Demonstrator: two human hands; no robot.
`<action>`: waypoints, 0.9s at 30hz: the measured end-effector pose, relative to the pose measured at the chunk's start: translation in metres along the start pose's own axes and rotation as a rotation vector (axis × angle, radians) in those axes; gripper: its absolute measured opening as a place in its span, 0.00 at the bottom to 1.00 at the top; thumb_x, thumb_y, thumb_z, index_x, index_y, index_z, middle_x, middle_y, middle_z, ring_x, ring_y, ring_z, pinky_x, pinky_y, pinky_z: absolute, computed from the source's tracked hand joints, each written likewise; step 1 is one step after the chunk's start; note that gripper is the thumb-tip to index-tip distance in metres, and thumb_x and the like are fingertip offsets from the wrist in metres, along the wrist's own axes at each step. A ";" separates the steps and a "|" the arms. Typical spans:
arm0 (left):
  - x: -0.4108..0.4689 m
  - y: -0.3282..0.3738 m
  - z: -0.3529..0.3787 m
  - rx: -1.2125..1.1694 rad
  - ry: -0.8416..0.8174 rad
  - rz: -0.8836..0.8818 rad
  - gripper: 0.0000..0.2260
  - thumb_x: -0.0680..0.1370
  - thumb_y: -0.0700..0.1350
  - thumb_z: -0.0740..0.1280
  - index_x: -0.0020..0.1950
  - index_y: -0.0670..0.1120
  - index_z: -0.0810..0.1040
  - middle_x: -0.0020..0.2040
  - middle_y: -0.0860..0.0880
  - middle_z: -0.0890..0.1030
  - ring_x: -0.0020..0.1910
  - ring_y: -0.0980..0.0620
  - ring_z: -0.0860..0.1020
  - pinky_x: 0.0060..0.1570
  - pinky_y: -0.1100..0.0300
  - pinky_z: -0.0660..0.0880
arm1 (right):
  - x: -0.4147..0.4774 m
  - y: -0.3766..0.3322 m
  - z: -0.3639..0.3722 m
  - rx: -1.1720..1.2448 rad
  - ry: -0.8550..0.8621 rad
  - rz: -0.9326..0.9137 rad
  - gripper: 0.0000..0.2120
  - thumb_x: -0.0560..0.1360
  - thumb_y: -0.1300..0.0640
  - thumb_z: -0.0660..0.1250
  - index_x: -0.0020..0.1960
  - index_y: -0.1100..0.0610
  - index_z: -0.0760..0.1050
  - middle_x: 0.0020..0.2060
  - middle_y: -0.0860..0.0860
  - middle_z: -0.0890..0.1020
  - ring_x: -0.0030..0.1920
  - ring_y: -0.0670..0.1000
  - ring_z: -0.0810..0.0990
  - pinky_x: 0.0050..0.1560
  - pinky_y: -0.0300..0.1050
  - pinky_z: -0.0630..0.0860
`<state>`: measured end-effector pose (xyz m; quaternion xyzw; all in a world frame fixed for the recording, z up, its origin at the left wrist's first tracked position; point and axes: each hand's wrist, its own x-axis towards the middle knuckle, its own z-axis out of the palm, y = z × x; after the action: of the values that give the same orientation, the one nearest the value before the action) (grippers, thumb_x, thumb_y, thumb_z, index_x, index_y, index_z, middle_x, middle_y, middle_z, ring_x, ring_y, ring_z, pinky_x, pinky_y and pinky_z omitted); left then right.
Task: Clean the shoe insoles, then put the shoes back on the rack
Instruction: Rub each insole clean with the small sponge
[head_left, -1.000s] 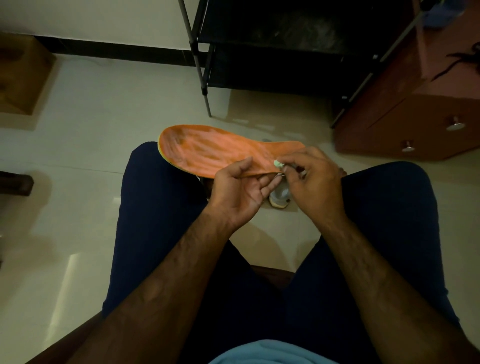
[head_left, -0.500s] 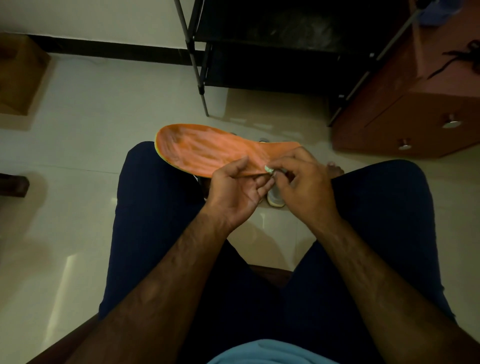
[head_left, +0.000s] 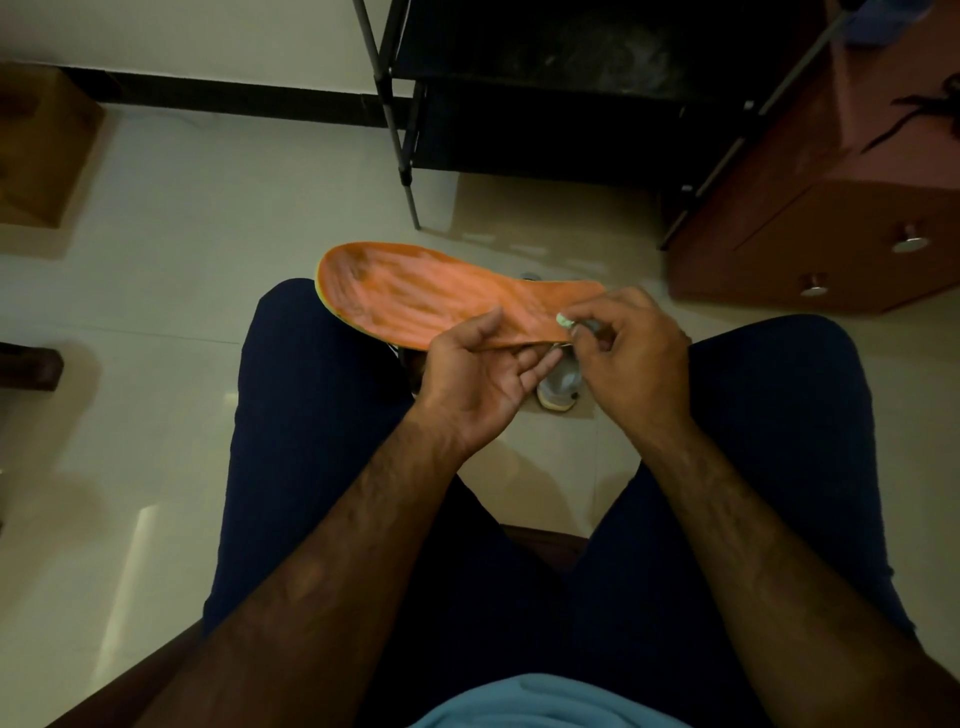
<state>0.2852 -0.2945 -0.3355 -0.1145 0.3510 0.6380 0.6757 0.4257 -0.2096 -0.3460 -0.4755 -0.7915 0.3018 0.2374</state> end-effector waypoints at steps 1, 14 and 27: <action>-0.001 0.000 -0.001 0.003 -0.003 -0.003 0.24 0.84 0.46 0.57 0.76 0.34 0.68 0.70 0.33 0.76 0.71 0.38 0.75 0.76 0.46 0.66 | -0.003 -0.002 0.001 0.006 -0.041 -0.067 0.10 0.76 0.62 0.72 0.52 0.50 0.86 0.52 0.47 0.82 0.46 0.48 0.81 0.46 0.53 0.81; 0.000 0.002 0.000 0.095 0.049 -0.020 0.23 0.83 0.46 0.57 0.75 0.34 0.69 0.69 0.34 0.77 0.70 0.37 0.76 0.74 0.45 0.69 | -0.003 -0.003 -0.004 -0.113 -0.053 -0.197 0.08 0.71 0.58 0.74 0.49 0.50 0.86 0.52 0.47 0.81 0.59 0.53 0.74 0.57 0.50 0.74; 0.010 0.004 -0.007 0.330 -0.080 0.152 0.26 0.76 0.23 0.56 0.74 0.35 0.69 0.68 0.34 0.77 0.68 0.34 0.77 0.69 0.41 0.74 | -0.016 -0.013 0.002 0.091 -0.021 0.024 0.06 0.72 0.58 0.76 0.48 0.50 0.85 0.48 0.45 0.76 0.49 0.45 0.77 0.45 0.36 0.75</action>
<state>0.2783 -0.2904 -0.3453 0.0500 0.4314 0.6250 0.6487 0.4234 -0.2289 -0.3393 -0.4703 -0.7738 0.3453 0.2467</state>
